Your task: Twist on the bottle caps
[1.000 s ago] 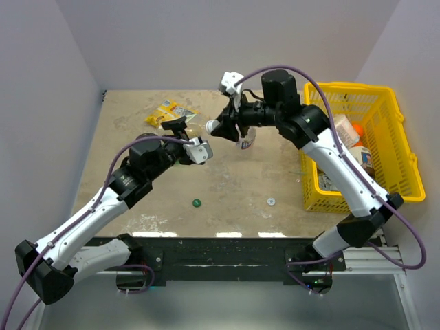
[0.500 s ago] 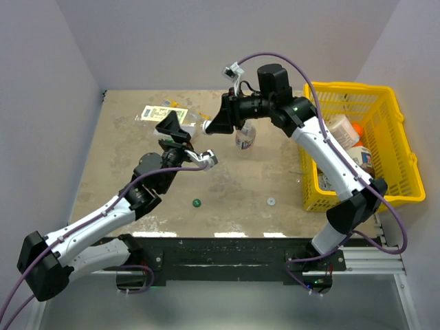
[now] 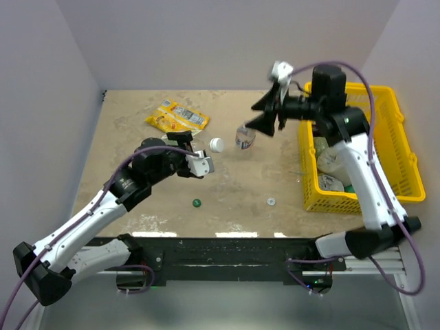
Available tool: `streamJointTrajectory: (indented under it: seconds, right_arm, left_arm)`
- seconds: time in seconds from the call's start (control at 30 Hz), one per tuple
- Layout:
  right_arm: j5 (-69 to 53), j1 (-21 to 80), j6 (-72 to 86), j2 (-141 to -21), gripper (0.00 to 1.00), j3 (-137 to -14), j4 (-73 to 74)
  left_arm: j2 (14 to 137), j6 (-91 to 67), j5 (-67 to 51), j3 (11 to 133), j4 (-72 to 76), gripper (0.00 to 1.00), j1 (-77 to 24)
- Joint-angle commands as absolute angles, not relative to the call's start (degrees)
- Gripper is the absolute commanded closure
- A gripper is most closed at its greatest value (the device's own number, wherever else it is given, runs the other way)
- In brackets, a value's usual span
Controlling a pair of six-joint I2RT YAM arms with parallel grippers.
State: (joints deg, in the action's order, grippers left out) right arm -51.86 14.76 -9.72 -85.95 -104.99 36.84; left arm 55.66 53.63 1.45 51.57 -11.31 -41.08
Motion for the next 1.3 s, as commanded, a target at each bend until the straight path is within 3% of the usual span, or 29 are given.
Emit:
streamJointTrajectory:
  seconds: [0.0,0.1,0.47,1.0,1.27]
  right_arm:
    - [-42.5,26.9,-49.1,-70.2,0.35,-92.6,46.0]
    - [-40.8,30.8,-57.2,-64.9,0.35,-86.0,47.1]
    - [-37.5,38.4,-66.8,-69.1,0.35,-90.8,52.2]
    - [-36.1,44.2,-69.0,-70.8,0.36,-92.5,51.1]
    - [-35.9,44.9,-68.4,-71.8,0.43,-92.5,50.9]
  left_arm:
    - [56.6,40.0,-23.7,59.3,-24.1,1.0,-37.9]
    - [58.4,38.8,-28.7,62.0,-26.7,1.0,-37.8]
    - [60.1,42.3,-30.1,65.2,-27.1,1.0,-37.8]
    - [59.5,42.9,-28.9,64.4,-26.4,1.0,-37.9]
    - [59.4,43.3,-28.5,64.2,-25.6,1.0,-37.9]
